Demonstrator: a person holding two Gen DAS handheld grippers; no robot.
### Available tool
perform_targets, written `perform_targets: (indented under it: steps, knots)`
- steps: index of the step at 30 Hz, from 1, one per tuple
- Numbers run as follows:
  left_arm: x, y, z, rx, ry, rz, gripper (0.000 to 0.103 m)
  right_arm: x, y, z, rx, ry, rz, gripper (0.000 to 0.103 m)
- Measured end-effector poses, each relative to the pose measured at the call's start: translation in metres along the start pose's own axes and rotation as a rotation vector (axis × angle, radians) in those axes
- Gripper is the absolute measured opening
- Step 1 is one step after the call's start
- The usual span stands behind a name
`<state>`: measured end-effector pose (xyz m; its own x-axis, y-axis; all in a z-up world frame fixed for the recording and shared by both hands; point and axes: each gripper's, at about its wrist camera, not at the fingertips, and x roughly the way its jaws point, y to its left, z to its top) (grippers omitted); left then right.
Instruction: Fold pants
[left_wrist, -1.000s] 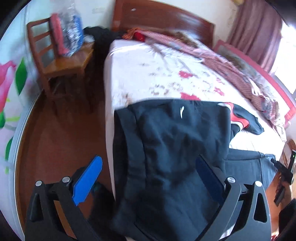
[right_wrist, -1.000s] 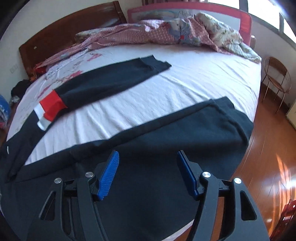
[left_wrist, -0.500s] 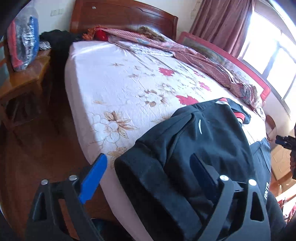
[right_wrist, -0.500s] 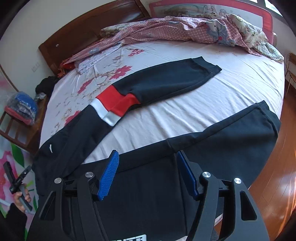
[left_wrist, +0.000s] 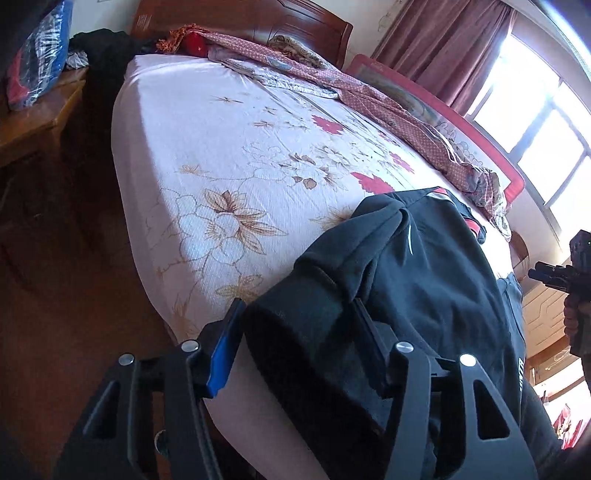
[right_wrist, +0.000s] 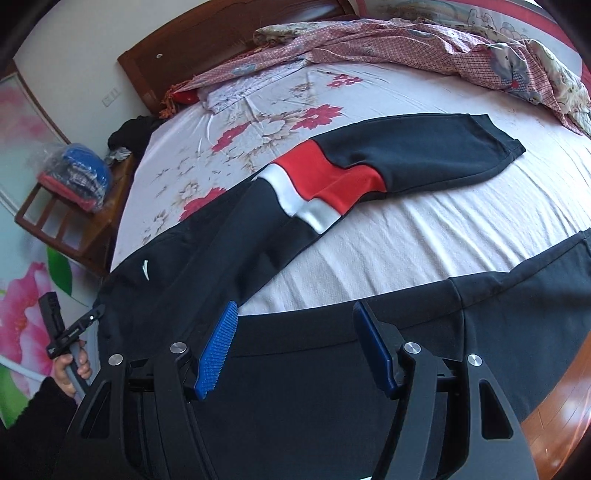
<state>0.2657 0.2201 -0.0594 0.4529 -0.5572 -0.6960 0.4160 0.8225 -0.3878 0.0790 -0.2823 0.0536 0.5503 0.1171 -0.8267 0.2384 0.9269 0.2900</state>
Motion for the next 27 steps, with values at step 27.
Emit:
perform_targets:
  steps: [27]
  knots:
    - [-0.151,-0.130,-0.017,-0.074,-0.406,0.116,0.009,0.146,-0.085,0.194,0.554,0.145,-0.073,0.065]
